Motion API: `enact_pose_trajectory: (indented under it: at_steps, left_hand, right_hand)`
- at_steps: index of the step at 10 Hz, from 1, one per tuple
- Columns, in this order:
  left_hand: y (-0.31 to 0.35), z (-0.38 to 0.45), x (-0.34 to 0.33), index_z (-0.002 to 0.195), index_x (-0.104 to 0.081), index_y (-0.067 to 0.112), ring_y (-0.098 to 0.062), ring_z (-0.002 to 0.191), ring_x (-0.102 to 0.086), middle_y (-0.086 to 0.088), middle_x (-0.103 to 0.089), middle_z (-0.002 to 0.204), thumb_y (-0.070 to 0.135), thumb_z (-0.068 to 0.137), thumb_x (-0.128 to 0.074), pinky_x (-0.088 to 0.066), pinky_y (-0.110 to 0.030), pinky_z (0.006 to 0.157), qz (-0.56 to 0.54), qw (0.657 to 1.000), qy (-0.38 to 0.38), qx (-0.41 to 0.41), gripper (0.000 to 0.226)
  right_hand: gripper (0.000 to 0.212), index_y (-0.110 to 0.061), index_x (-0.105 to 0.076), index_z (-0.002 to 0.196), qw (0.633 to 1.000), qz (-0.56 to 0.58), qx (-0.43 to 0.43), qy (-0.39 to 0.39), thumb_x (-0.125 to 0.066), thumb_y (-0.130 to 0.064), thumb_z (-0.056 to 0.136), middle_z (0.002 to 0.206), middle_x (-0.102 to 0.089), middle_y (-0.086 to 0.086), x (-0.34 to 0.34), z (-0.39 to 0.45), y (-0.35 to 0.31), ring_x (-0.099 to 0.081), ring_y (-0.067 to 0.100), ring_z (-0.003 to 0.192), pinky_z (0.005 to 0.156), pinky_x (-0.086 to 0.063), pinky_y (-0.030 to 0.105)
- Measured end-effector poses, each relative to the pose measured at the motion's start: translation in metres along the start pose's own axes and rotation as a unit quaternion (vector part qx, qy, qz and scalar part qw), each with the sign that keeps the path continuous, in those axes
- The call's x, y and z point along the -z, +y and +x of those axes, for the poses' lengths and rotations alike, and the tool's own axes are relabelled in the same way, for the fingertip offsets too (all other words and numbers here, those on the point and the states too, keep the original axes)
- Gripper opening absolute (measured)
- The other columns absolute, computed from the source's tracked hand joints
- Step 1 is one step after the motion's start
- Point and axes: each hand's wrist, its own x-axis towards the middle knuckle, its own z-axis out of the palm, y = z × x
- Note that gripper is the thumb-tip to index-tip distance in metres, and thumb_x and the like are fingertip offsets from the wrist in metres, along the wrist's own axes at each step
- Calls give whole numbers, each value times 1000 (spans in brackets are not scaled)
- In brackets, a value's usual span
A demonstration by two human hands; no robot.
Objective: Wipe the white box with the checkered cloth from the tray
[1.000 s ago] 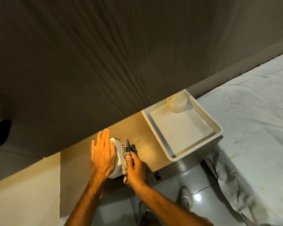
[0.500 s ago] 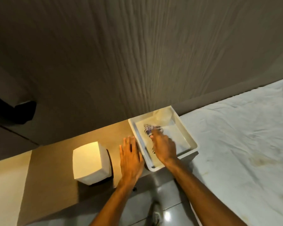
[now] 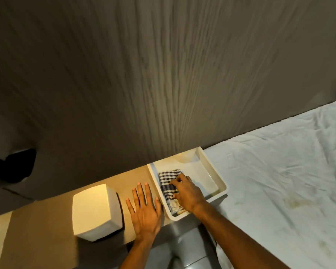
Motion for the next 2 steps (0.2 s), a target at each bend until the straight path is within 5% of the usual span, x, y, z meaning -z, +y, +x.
enact_pose_trajectory:
  at_steps: [1, 2]
  left_hand:
    - [2, 0, 8, 159, -18, 13, -37, 155, -14, -17, -17, 168, 58, 97, 10, -15, -64, 124, 6, 1000, -12, -2, 82]
    - [5, -12, 14, 160, -6, 15, -32, 157, -3, -14, -8, 170, 51, 105, -17, -10, -57, 127, -2, 1000, 18, -16, 67]
  right_hand:
    - [58, -26, -41, 150, 998, -52, 32, 0, -61, -39, 97, 154, -44, 4, 5, -9, -3, -53, 27, 135, 110, -49, 45]
    - [52, -24, -49, 145, 995, -47, 56, 62, -63, -35, 96, 151, -48, 1, 24, -26, -5, -55, 25, 132, 106, -52, 43]
